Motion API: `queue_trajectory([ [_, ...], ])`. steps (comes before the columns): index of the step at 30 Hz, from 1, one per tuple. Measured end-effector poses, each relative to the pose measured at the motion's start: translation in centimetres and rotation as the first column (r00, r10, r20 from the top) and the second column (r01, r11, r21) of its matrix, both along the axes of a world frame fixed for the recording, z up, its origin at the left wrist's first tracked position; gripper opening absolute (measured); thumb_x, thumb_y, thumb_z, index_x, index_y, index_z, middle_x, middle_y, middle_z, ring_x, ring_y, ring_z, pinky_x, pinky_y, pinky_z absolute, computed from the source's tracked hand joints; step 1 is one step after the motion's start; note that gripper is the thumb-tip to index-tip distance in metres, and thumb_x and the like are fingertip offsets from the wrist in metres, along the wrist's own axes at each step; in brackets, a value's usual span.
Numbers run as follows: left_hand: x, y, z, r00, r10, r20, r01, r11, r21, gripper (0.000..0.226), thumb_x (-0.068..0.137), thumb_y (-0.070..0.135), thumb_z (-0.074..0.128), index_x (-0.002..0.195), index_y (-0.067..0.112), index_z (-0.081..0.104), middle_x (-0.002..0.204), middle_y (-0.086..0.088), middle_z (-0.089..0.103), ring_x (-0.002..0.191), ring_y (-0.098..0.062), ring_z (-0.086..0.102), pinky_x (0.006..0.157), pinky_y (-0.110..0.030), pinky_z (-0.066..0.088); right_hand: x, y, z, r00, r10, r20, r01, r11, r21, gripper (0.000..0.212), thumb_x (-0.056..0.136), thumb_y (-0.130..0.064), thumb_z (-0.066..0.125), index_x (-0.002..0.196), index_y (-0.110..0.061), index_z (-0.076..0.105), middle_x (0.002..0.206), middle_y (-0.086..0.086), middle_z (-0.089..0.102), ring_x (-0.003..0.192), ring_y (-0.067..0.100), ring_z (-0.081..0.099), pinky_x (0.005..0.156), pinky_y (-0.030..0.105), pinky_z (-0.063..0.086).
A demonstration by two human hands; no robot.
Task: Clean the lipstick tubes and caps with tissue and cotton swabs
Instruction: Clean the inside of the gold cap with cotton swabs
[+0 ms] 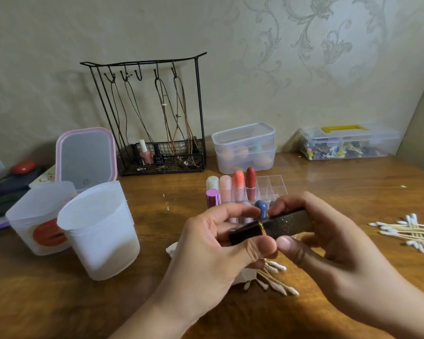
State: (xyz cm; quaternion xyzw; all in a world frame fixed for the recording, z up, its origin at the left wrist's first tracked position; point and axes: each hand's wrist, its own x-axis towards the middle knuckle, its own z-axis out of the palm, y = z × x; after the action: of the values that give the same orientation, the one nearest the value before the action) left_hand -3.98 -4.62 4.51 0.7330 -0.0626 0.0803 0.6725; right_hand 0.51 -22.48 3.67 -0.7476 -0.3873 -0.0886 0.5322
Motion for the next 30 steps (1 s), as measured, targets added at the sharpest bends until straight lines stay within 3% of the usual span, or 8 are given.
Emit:
queue_trajectory([
  [6,-0.2,0.1,-0.1,0.999,-0.034,-0.028,0.032,0.998,-0.052,0.056,0.060,0.032,0.077,0.114,0.023,0.063,0.091,0.001,0.076,0.083,-0.019,0.073,0.069,-0.027,0.058,-0.4,0.4,-0.7,0.996,0.064,-0.055,-0.062,0.997,0.041,0.019,0.094,-0.045,0.055,0.110,-0.034,0.052,0.098,-0.013,0.066,0.077,0.004,0.060,0.063,0.021,0.048],
  [9,-0.1,0.2,-0.1,0.999,-0.052,-0.017,0.051,0.998,-0.037,0.059,0.060,0.034,0.075,0.116,0.023,0.059,0.091,0.001,0.076,0.084,-0.018,0.073,0.071,-0.027,0.058,-0.4,0.7,-0.8,0.997,0.064,-0.051,-0.060,0.996,0.073,0.032,0.089,-0.054,0.056,0.118,-0.041,0.051,0.104,-0.010,0.065,0.085,0.010,0.065,0.072,0.032,0.054],
  [13,-0.1,0.1,0.1,0.995,-0.090,0.038,0.092,0.995,-0.048,0.055,0.068,0.037,0.070,0.119,0.019,0.057,0.094,-0.003,0.076,0.088,-0.021,0.073,0.075,-0.031,0.059,0.4,0.8,-0.2,0.982,0.075,-0.176,0.013,0.891,0.453,0.059,0.067,-0.043,0.084,0.115,-0.027,0.054,0.098,0.008,0.073,0.079,0.019,0.071,0.070,0.026,0.057],
  [15,0.1,0.4,0.1,0.995,-0.020,0.094,0.027,0.998,-0.065,0.043,0.076,0.036,0.064,0.112,0.013,0.061,0.092,-0.005,0.075,0.082,-0.022,0.073,0.070,-0.031,0.060,1.2,0.0,0.1,0.973,-0.010,-0.230,0.134,0.837,0.530,0.058,0.062,-0.041,0.087,0.106,-0.027,0.052,0.096,0.009,0.073,0.080,0.019,0.071,0.072,0.025,0.058],
  [18,0.5,1.0,0.0,0.981,0.104,0.163,-0.089,0.991,-0.102,0.027,0.085,0.031,0.059,0.097,0.008,0.068,0.081,-0.010,0.072,0.066,-0.022,0.067,0.054,-0.026,0.053,2.5,-1.1,-0.1,0.938,-0.259,-0.231,0.330,0.872,0.362,0.041,0.077,-0.015,0.075,0.101,-0.032,0.047,0.094,0.002,0.071,0.092,0.016,0.071,0.076,0.031,0.061],
  [20,0.7,1.2,0.0,0.970,0.169,0.174,-0.139,0.975,-0.173,0.026,0.085,0.028,0.059,0.090,0.005,0.069,0.072,-0.009,0.067,0.056,-0.020,0.058,0.048,-0.026,0.046,3.3,-1.4,-0.4,0.913,-0.354,-0.202,0.398,0.883,0.249,0.050,0.084,0.005,0.066,0.102,-0.037,0.046,0.096,0.000,0.069,0.098,0.015,0.069,0.082,0.036,0.060],
  [25,1.2,2.1,0.0,0.942,0.295,0.159,-0.240,0.925,-0.294,0.020,0.088,0.022,0.056,0.082,0.009,0.070,0.063,-0.007,0.060,0.049,-0.015,0.046,0.043,-0.020,0.038,4.3,-1.6,-1.1,0.881,-0.451,-0.141,0.467,0.876,0.118,0.054,0.088,0.008,0.062,0.108,-0.040,0.046,0.106,-0.006,0.066,0.104,0.012,0.065,0.089,0.043,0.056],
  [30,2.0,2.9,-0.4,0.903,0.413,0.122,-0.355,0.875,-0.329,0.018,0.095,0.015,0.053,0.087,0.006,0.067,0.062,-0.006,0.057,0.048,-0.015,0.044,0.043,-0.022,0.033,4.5,-1.1,-1.4,0.894,-0.445,-0.052,0.446,0.895,0.003,0.059,0.087,0.006,0.064,0.108,-0.048,0.049,0.105,-0.016,0.063,0.098,0.002,0.063,0.081,0.024,0.052],
])
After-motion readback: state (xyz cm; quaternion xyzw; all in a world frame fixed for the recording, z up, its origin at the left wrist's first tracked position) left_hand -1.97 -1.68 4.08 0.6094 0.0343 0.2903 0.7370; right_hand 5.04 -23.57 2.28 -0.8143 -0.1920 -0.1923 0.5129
